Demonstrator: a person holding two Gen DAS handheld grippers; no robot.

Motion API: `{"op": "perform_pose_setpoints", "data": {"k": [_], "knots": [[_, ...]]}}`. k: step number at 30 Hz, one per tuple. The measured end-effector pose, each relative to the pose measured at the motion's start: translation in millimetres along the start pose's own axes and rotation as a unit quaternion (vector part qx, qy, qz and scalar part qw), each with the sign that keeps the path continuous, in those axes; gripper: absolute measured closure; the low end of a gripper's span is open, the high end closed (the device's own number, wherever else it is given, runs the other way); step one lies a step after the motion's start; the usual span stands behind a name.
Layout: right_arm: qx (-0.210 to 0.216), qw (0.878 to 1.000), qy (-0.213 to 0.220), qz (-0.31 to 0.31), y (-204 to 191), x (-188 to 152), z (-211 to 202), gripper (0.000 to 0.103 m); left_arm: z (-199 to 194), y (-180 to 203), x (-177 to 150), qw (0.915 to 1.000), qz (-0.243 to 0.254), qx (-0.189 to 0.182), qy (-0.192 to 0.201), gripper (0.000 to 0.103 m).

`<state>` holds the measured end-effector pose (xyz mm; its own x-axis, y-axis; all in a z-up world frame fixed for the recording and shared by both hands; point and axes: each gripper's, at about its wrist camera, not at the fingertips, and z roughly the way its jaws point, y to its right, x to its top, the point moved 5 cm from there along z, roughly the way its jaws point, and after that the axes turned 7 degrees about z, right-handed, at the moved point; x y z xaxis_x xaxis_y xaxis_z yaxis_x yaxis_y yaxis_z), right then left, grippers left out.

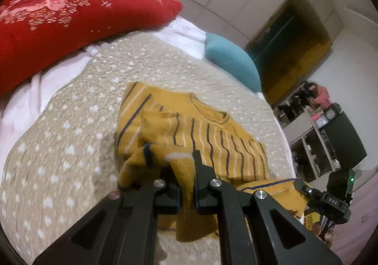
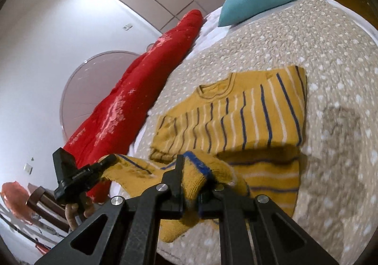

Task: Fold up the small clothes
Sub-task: 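Grasp the hem with both grippers and fold it up toward the collar, then open both grippers to release the folded hem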

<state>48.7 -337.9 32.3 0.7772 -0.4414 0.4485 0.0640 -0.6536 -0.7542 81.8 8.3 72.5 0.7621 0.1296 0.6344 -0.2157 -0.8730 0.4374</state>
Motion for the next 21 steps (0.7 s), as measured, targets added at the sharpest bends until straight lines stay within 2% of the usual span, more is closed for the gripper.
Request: {"op": "perform_pose_setpoints", "data": {"k": [3,6,9,12,15,16,17,18,19,21], "knots": [[-0.004,1.0,-0.008,0.012,5.6,22.2,18.5,0.094,29.9,-7.3,19.5,0.9998,-0.007,0.012,-0.015,0.096],[-0.003,0.999,-0.02,0.043,20.7,53.0,48.7,0.091,74.8,-29.1,45.5,0.9978,-0.053,0.009,-0.039,0.094],[0.007,0.992,-0.03,0.119,56.0,84.5,83.5,0.083,112.0,-53.7,61.6,0.993,-0.103,-0.005,-0.059,0.091],[-0.003,0.986,-0.028,0.167,86.4,105.9,108.1,0.072,134.2,-73.2,72.4,0.9853,-0.157,-0.028,-0.061,0.082],[-0.017,0.982,-0.019,0.188,103.8,122.3,122.5,0.058,135.1,-79.8,85.0,0.9842,-0.168,-0.041,-0.037,0.059],[-0.015,0.981,-0.015,0.194,107.4,127.7,126.1,0.054,133.1,-80.9,90.1,0.9849,-0.167,-0.036,-0.027,0.047],[-0.012,0.98,-0.012,0.199,110.1,132.1,128.7,0.05,129.2,-82.8,94.2,0.9859,-0.164,-0.029,-0.014,0.041],[-0.012,0.979,-0.007,0.204,112.7,136.5,129.9,0.041,126.6,-83.8,96.6,0.9867,-0.16,-0.025,-0.009,0.04],[-0.016,0.978,0.0,0.207,115.2,141.0,129.9,0.038,125.6,-84.1,97.9,0.9874,-0.156,-0.024,-0.01,0.04],[-0.028,0.977,0.011,0.21,119.4,149.0,127.6,0.037,121.7,-83.0,97.1,0.9893,-0.144,-0.02,-0.016,0.039]]}}
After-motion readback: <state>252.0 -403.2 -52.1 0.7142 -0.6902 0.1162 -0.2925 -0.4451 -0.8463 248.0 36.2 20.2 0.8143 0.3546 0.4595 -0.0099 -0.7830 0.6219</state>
